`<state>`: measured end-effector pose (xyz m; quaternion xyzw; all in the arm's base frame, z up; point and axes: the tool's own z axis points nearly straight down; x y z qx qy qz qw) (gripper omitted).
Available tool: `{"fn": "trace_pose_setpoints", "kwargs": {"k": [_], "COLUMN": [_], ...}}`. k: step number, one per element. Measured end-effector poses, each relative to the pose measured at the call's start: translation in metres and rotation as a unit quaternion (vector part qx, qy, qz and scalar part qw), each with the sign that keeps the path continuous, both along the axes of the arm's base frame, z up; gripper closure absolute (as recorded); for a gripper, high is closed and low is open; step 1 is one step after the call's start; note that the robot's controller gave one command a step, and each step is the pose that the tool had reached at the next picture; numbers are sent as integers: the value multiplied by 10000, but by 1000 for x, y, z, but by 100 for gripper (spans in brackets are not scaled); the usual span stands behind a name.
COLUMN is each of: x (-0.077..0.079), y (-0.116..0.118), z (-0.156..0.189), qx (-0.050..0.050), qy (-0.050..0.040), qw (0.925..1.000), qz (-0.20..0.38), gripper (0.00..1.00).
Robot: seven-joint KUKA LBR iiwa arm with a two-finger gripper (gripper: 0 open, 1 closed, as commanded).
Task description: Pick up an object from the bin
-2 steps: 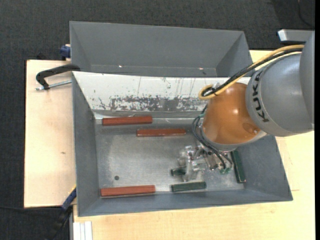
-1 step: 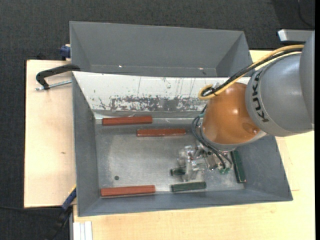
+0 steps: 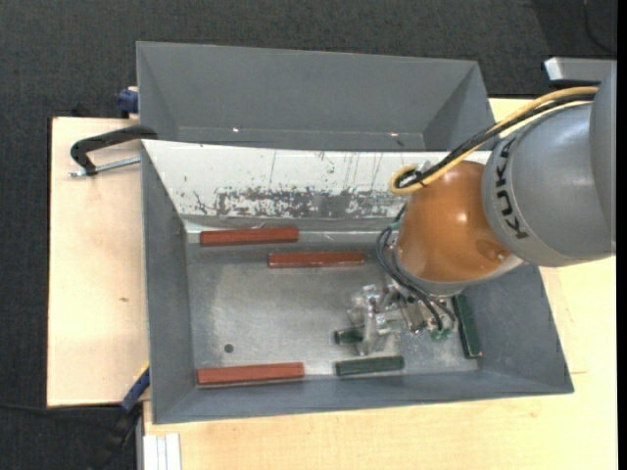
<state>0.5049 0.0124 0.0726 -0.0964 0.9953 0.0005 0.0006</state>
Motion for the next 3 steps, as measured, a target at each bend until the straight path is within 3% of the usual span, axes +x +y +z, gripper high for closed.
{"fn": "trace_pose_setpoints", "kwargs": {"k": [3], "x": [1], "y": [0], "z": [12], "qx": [0], "qy": [-22], "qw": [10000], "qz": [0], "gripper": [100]}}
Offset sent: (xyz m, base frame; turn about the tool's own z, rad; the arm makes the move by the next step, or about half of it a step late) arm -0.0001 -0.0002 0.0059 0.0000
